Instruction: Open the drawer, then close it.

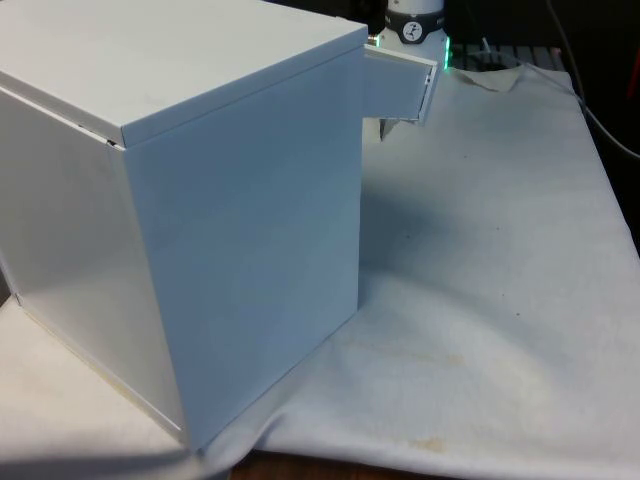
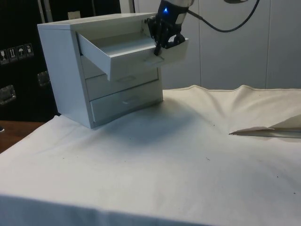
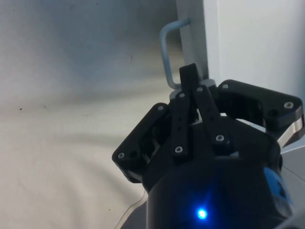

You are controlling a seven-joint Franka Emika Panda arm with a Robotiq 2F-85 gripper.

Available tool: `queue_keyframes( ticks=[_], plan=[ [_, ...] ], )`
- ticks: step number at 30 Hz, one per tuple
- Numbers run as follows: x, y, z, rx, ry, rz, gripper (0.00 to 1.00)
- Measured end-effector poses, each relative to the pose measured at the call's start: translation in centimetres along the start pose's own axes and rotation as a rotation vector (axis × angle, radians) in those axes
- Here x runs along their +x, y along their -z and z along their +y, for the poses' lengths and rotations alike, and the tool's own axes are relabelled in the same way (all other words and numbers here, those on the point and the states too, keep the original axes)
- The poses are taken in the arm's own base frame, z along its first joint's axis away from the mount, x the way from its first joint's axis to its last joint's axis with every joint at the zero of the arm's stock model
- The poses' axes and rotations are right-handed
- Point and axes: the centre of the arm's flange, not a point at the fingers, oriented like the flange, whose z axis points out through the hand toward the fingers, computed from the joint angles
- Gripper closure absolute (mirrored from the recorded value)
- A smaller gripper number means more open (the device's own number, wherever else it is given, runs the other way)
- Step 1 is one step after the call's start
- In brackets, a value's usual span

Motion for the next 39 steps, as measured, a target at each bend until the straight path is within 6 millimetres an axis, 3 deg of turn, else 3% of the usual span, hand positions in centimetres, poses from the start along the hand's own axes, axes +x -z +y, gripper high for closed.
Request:
queue_keyframes(
  ticks=[39],
  plan=[
    [0.32,-0.72,0.19,0.007,-0.004,-0.01,1.0]
  ],
)
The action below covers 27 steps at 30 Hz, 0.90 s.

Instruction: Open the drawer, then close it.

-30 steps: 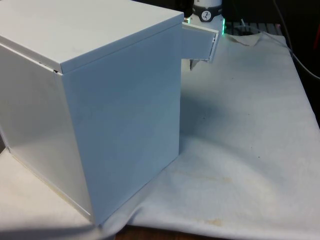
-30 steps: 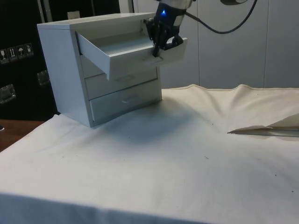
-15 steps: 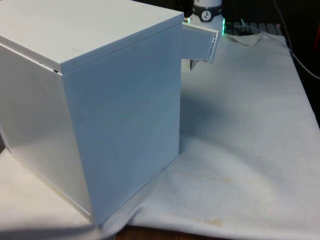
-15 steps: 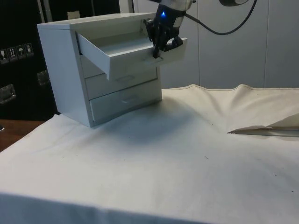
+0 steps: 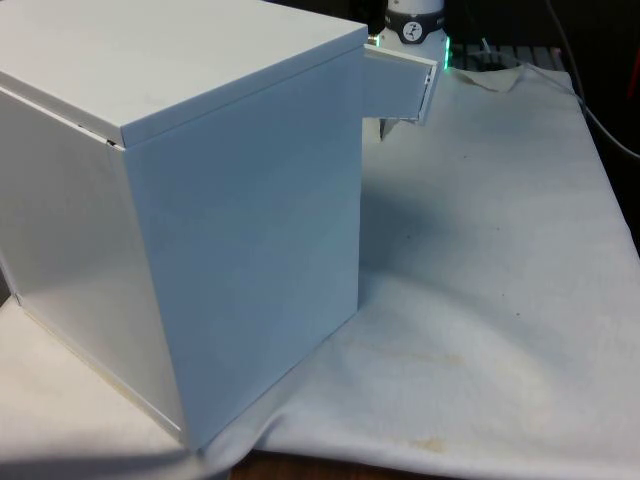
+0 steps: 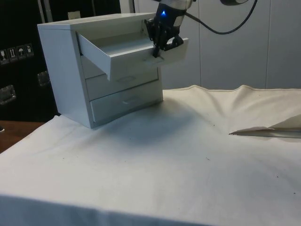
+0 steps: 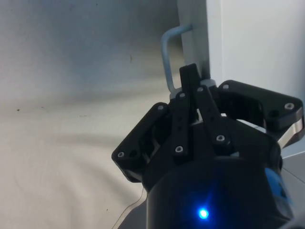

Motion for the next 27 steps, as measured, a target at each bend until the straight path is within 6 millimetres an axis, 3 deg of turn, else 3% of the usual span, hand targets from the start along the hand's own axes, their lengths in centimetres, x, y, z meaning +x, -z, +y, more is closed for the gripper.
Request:
queue_keyframes(
  ticks=[27],
  plan=[
    [-0.4,0.7,1.4,-0.024,-0.014,-0.011,1.0]
  ],
)
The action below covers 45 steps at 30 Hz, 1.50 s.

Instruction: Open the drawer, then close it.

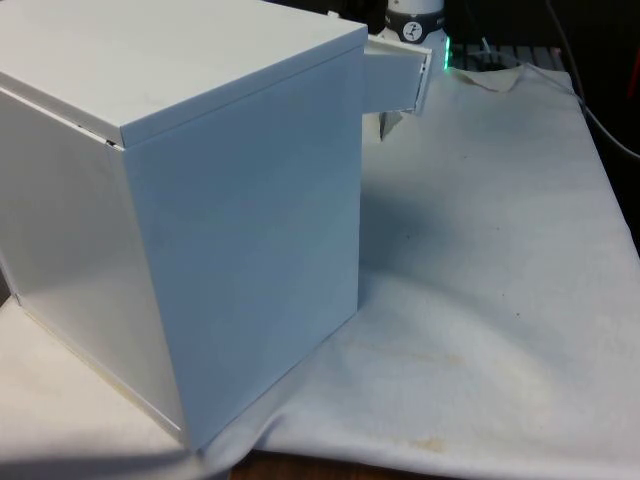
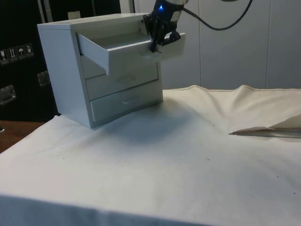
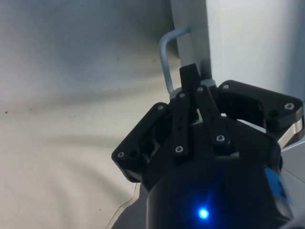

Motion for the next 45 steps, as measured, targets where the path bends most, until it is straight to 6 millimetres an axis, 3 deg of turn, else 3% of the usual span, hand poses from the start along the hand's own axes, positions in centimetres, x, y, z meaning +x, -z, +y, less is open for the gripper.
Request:
queue_keyframes(
  ticks=[45],
  plan=[
    [-0.7,0.6,4.0,-0.057,-0.029,-0.035,1.0]
  ],
)
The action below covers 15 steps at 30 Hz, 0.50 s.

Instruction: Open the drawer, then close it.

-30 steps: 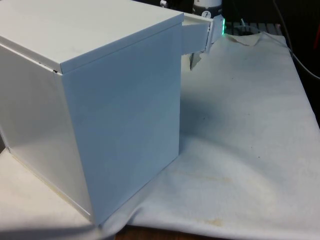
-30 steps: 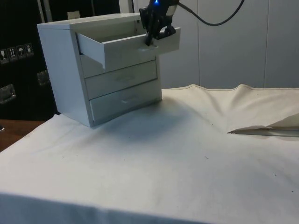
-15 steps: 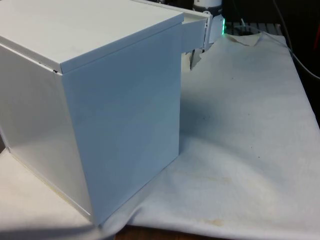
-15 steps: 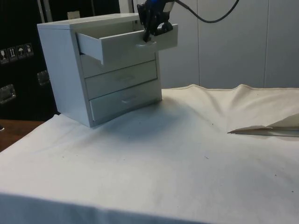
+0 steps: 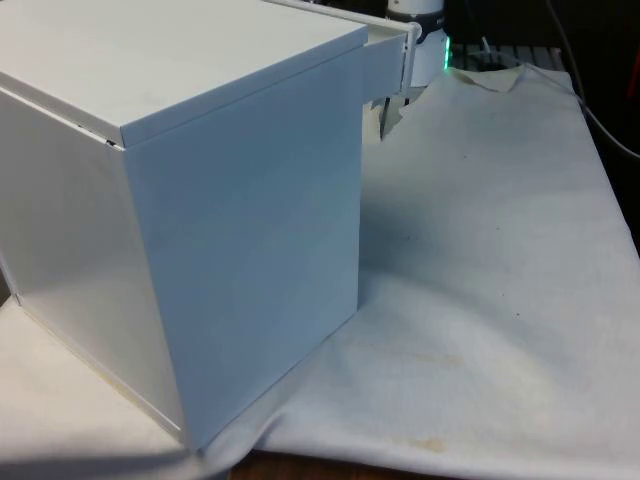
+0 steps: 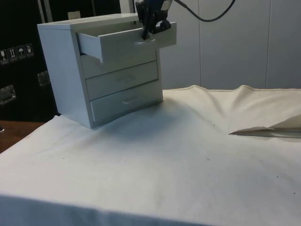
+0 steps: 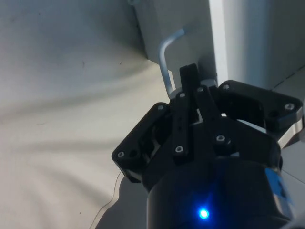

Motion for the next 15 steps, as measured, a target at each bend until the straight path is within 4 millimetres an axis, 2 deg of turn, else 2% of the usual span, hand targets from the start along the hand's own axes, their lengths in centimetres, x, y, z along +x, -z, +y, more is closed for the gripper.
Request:
queue_keyframes(
  ticks=[15],
  plan=[
    [-0.11,-0.05,1.01,-0.013,-0.007,-0.01,1.0]
  ],
)
